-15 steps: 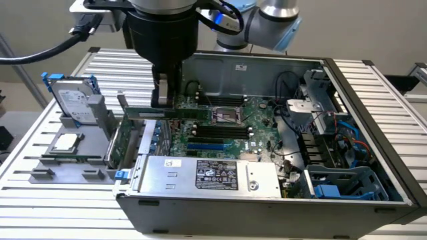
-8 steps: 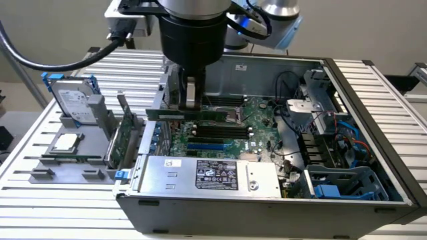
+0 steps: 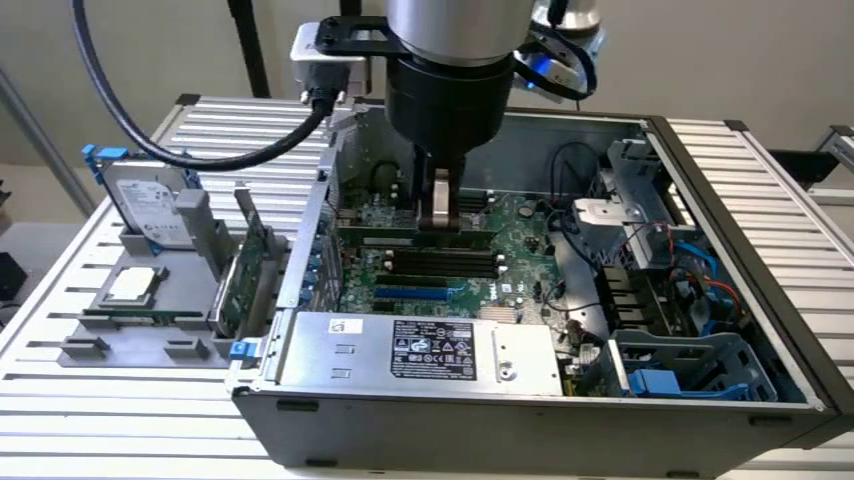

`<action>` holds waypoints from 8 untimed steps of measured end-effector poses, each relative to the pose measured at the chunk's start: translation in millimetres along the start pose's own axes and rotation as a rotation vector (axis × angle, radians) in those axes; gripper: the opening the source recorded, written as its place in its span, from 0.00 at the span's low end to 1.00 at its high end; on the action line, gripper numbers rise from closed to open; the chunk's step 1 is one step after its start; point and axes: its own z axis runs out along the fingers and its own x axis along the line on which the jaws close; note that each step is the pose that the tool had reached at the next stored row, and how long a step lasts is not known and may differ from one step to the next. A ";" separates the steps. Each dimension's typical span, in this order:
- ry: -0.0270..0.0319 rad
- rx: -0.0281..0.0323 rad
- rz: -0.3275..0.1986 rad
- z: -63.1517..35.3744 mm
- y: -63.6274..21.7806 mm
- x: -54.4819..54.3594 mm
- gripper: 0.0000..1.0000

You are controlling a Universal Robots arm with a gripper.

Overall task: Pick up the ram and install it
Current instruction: 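Pick up the ram and move it above insertion slot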

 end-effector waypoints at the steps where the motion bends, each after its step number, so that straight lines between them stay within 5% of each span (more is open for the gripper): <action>1: 0.0001 0.0000 0.000 0.9 -4.5 -1.7 0.00; 8: 0.0001 0.0001 0.000 5.9 -22.9 -23.4 0.00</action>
